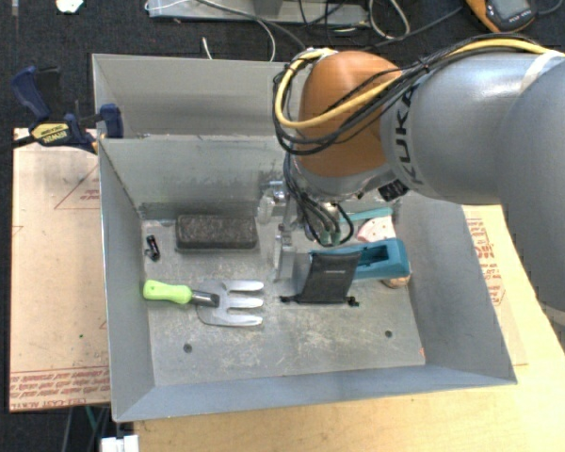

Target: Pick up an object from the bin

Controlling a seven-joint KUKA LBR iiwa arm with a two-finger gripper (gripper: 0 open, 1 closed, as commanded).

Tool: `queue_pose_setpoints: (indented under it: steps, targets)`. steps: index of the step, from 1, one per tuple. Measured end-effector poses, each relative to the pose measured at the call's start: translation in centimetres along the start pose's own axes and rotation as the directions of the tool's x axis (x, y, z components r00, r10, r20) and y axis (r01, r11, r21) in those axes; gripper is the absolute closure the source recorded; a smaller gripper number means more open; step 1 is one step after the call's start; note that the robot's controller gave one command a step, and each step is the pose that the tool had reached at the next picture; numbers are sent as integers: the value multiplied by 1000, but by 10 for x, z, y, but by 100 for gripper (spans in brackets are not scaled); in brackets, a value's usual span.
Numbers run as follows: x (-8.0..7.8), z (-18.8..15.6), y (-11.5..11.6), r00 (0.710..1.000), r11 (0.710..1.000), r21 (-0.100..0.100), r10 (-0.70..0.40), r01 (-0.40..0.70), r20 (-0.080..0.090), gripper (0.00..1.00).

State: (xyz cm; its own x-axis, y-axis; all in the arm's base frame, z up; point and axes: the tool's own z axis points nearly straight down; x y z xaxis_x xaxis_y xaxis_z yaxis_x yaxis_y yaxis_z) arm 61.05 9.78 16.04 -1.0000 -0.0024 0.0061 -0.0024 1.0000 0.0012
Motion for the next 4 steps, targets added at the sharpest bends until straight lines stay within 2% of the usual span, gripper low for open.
queue_pose_setpoints:
  steps: [1,2,3,4]
  targets:
    - [-2,-5,0,1000,1000,-1,2,-2,7,0]
    - [41,39,-43,1000,1000,-2,3,-3,8,0]
    - [25,89,-80,991,991,-2,-132,132,21,0]
    - [57,90,-136,994,994,-1,-107,107,9,100]
